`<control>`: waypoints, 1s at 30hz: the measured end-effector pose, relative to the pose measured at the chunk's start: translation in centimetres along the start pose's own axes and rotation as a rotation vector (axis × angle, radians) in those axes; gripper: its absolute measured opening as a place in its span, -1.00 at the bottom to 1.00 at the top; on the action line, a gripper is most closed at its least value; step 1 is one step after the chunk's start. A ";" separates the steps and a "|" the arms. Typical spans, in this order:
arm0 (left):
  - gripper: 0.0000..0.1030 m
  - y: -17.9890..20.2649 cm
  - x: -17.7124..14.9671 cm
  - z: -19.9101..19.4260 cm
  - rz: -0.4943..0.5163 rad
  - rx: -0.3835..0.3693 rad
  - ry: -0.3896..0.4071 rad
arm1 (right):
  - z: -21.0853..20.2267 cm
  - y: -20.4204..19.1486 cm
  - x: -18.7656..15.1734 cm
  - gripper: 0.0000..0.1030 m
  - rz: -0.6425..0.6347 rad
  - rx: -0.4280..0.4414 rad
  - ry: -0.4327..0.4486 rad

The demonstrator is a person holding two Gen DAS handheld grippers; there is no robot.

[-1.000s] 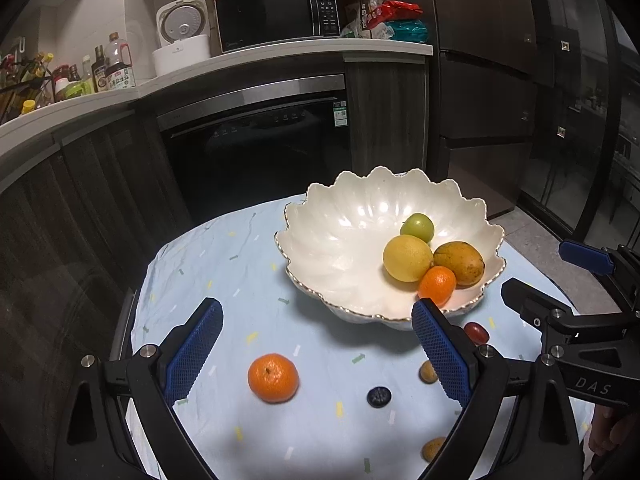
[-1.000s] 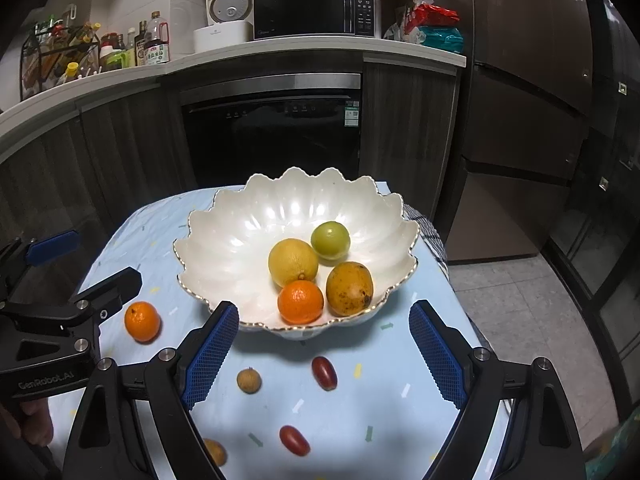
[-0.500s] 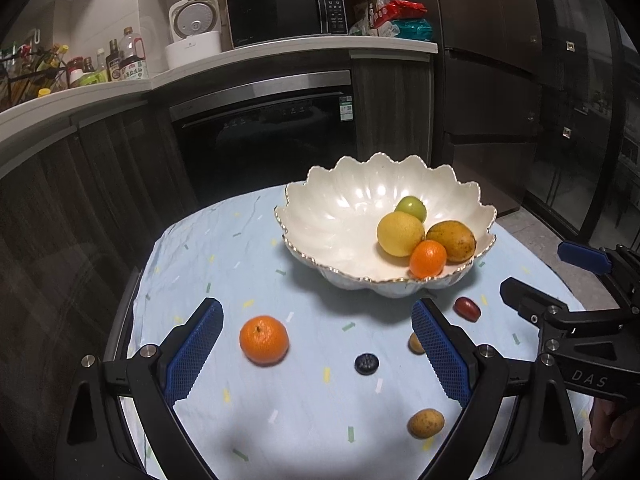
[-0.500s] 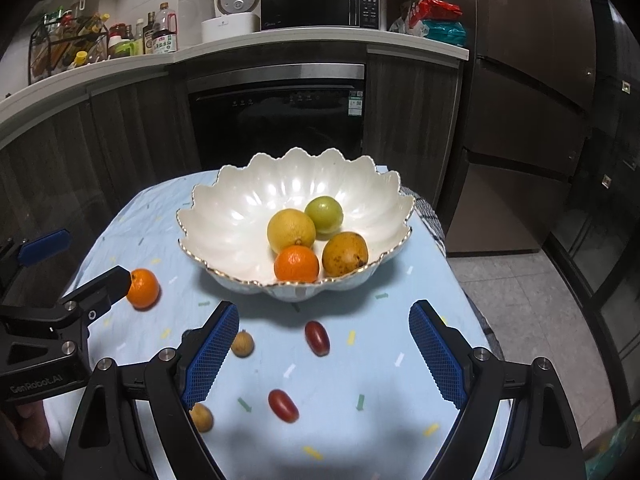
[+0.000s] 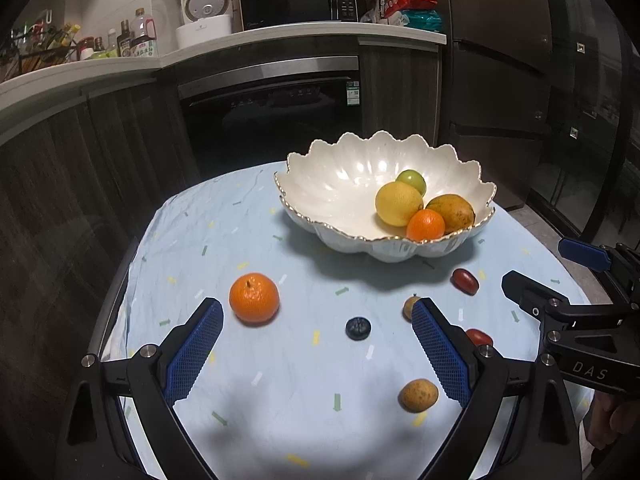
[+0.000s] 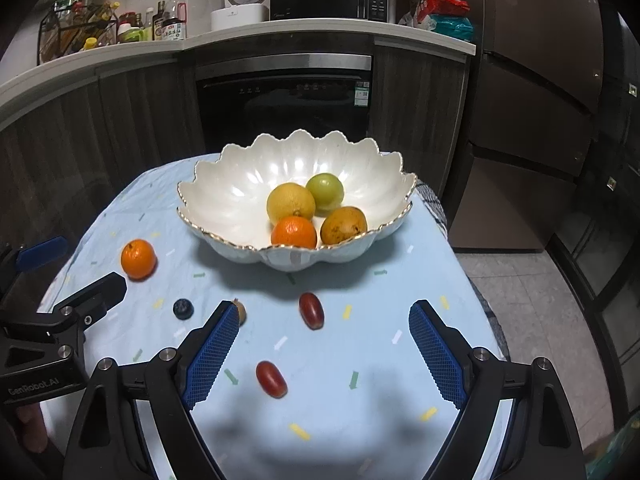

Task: Organize fruits
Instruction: 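Withdraw both open tools from the bowl toward the loose fruits, then close the left tool on the small potato while the right tool grasps a red date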

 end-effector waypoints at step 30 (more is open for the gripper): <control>0.65 4.2 -5.1 1.6 0.065 -0.050 -0.083 | 1.1 -0.6 -4.1 0.46 -0.141 0.103 -0.004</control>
Point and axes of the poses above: each gripper's, at about its wrist camera, not at the fingertips, and z roughly the way its jaws point, y to its right, x to its top, the point moved 7 cm from there along z, roughly the way its jaws point, and after that the axes turned 9 degrees about -x, right-handed, at the moved point
